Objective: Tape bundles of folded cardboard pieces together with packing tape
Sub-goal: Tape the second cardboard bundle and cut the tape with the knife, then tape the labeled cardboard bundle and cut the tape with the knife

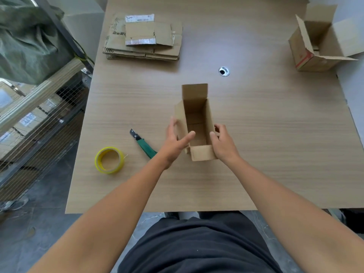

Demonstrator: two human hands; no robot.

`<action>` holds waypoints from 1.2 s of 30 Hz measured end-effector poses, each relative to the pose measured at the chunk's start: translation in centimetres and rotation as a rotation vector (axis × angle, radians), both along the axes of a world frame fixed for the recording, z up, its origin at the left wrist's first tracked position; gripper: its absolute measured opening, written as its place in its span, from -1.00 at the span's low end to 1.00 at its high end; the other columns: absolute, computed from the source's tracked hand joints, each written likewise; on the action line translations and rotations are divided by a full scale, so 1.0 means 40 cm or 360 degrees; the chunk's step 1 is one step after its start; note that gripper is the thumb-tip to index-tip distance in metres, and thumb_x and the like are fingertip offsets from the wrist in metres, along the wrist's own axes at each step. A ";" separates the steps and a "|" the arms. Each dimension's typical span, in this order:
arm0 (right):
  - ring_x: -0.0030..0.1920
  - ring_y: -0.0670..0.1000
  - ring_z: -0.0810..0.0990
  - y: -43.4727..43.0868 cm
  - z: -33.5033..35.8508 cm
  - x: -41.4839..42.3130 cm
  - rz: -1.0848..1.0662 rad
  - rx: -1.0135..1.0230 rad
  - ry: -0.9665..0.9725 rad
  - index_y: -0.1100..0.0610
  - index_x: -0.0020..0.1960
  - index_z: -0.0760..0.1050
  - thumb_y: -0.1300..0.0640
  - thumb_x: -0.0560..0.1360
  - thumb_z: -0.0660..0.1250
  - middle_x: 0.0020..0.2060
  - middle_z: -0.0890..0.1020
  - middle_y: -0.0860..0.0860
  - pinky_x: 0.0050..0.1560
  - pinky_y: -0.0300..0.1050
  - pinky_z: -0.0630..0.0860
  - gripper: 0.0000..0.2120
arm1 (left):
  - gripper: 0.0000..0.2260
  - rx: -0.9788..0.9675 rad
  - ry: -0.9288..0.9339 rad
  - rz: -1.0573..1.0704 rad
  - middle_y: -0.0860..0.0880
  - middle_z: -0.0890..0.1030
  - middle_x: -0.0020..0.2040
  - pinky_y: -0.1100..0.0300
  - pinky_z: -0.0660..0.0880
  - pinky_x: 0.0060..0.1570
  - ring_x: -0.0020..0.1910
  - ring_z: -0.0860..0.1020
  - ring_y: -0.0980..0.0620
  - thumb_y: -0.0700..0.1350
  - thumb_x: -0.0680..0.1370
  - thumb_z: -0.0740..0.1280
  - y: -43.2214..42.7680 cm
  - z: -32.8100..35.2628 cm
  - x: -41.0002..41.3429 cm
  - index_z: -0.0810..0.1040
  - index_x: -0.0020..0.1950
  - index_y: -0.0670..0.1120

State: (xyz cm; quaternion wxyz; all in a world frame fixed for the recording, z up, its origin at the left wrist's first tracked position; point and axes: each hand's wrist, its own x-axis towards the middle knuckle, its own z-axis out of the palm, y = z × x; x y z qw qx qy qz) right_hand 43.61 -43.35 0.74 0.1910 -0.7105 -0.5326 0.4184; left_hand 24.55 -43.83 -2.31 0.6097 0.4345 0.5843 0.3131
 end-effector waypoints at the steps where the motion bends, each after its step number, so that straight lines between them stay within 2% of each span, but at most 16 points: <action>1: 0.50 0.11 0.36 0.007 0.006 0.013 0.0035 0.0035 0.0028 0.21 0.55 0.25 0.15 0.69 0.18 0.48 0.40 0.14 0.47 -0.07 0.28 -0.55 | -0.01 -0.0070 -0.0038 0.0135 0.26 -0.02 0.61 -0.14 0.39 0.42 0.57 0.17 -0.03 0.27 0.40 0.53 0.009 0.002 0.014 -0.08 0.60 0.31; 3: 0.55 0.08 0.26 0.010 0.007 0.060 0.0200 0.0062 -0.0021 0.21 0.59 0.20 0.17 0.68 0.19 0.53 0.32 0.14 0.56 0.00 0.18 -0.50 | -0.07 -0.0121 0.0038 0.0242 0.17 0.02 0.62 -0.10 0.43 0.37 0.56 0.18 -0.03 0.07 0.46 0.52 0.032 0.003 0.061 -0.07 0.61 0.27; 5: 0.60 0.09 0.14 0.018 0.003 0.140 0.0259 0.0098 -0.0205 0.18 0.62 0.15 0.12 0.68 0.21 0.59 0.22 0.13 0.60 -0.02 0.06 -0.45 | -0.13 -0.0079 0.0096 0.0235 0.13 0.10 0.62 -0.08 0.39 0.41 0.55 0.18 0.03 -0.04 0.51 0.48 0.066 0.004 0.138 -0.02 0.62 0.21; 7: 0.63 0.10 0.03 0.037 0.010 0.256 0.0197 0.0181 -0.0404 0.16 0.63 0.13 0.04 0.67 0.23 0.63 0.13 0.13 0.61 -0.03 -0.03 -0.41 | -0.19 0.0022 0.0116 0.0110 0.18 0.14 0.60 -0.10 0.32 0.47 0.52 0.17 0.13 -0.01 0.53 0.47 0.113 0.007 0.245 0.05 0.62 0.21; 10: 0.64 0.12 -0.02 0.070 0.019 0.482 0.0242 0.0248 -0.0716 0.14 0.64 0.12 -0.02 0.67 0.22 0.64 0.08 0.13 0.61 0.02 -0.06 -0.38 | -0.25 0.0064 0.0056 -0.0104 0.25 0.16 0.58 -0.09 0.34 0.46 0.54 0.19 0.12 0.06 0.54 0.45 0.192 0.011 0.466 0.08 0.60 0.26; 13: 0.65 0.11 -0.09 0.115 0.025 0.719 0.0245 0.0163 -0.0887 0.10 0.66 0.05 -0.10 0.67 0.17 0.66 0.01 0.10 0.62 0.07 -0.10 -0.34 | -0.26 0.0101 0.0058 -0.0161 0.22 0.19 0.58 0.14 0.28 0.43 0.54 0.20 0.13 0.09 0.56 0.43 0.274 0.009 0.733 0.07 0.61 0.25; 14: 0.65 0.11 -0.10 0.136 0.026 0.801 0.0227 0.0168 -0.0955 0.09 0.66 0.04 -0.13 0.67 0.16 0.66 0.01 0.11 0.62 0.08 -0.11 -0.34 | -0.26 0.0099 0.0044 -0.0174 0.20 0.20 0.59 0.15 0.30 0.41 0.54 0.23 0.11 0.09 0.56 0.43 0.304 0.007 0.824 0.07 0.61 0.26; 18: 0.65 0.13 -0.10 0.222 0.042 1.096 0.0118 0.0196 -0.1202 0.09 0.65 0.06 -0.17 0.66 0.11 0.65 0.03 0.12 0.61 0.12 -0.14 -0.34 | -0.27 0.0106 0.0011 -0.0188 0.14 0.23 0.59 -0.07 0.40 0.42 0.49 0.35 0.02 0.07 0.56 0.43 0.414 -0.005 1.137 0.07 0.60 0.24; 24: 0.65 0.09 -0.16 0.296 0.072 1.341 0.0031 0.0117 -0.1268 0.10 0.66 0.05 -0.14 0.69 0.05 0.66 0.00 0.09 0.62 0.09 -0.18 -0.38 | -0.26 0.0091 -0.0034 -0.0143 0.17 0.23 0.59 -0.05 0.44 0.38 0.47 0.37 0.01 0.09 0.56 0.42 0.542 0.006 1.375 0.03 0.60 0.28; 27: 0.65 0.11 -0.14 0.320 0.090 1.366 -0.0031 0.0138 -0.1252 0.12 0.65 0.11 -0.11 0.69 0.08 0.65 0.04 0.11 0.62 0.10 -0.18 -0.40 | -0.26 0.0047 -0.0020 -0.0207 0.12 0.21 0.60 -0.09 0.38 0.43 0.50 0.33 -0.02 0.15 0.58 0.37 0.561 0.022 1.416 -0.01 0.61 0.27; 29: 0.65 0.14 -0.10 0.343 0.107 1.335 -0.0019 0.0230 -0.1214 0.14 0.63 0.17 -0.07 0.68 0.11 0.64 0.10 0.14 0.62 0.13 -0.15 -0.42 | -0.30 0.0166 0.0104 -0.0255 0.08 0.18 0.61 -0.01 0.21 0.51 0.54 0.25 0.01 0.17 0.60 0.32 0.559 0.042 1.385 0.01 0.63 0.21; 31: 0.65 0.16 -0.06 0.378 0.124 1.261 0.0067 0.0323 -0.1160 0.14 0.62 0.20 -0.06 0.67 0.14 0.63 0.14 0.14 0.61 0.14 -0.14 -0.43 | -0.38 0.0410 0.0314 -0.0233 0.04 0.21 0.59 0.16 0.13 0.46 0.54 0.18 0.08 0.15 0.63 0.28 0.565 0.063 1.295 0.09 0.63 0.14; 32: 0.64 0.16 -0.03 0.399 0.129 1.208 0.0142 0.0371 -0.1126 0.14 0.62 0.21 -0.05 0.67 0.15 0.63 0.15 0.15 0.61 0.13 -0.14 -0.43 | -0.41 0.0509 0.0421 -0.0234 0.02 0.23 0.58 0.18 0.13 0.45 0.54 0.17 0.09 0.14 0.63 0.28 0.573 0.070 1.230 0.15 0.62 0.11; 36: 0.64 0.17 0.02 0.516 0.110 0.905 0.0489 0.0523 -0.0983 0.14 0.61 0.23 -0.07 0.67 0.16 0.61 0.20 0.14 0.60 0.17 -0.12 -0.43 | -0.53 0.0681 0.1113 -0.0297 -0.03 0.24 0.58 -0.02 0.13 0.53 0.58 0.12 -0.02 0.15 0.63 0.27 0.632 0.068 0.865 0.38 0.52 0.05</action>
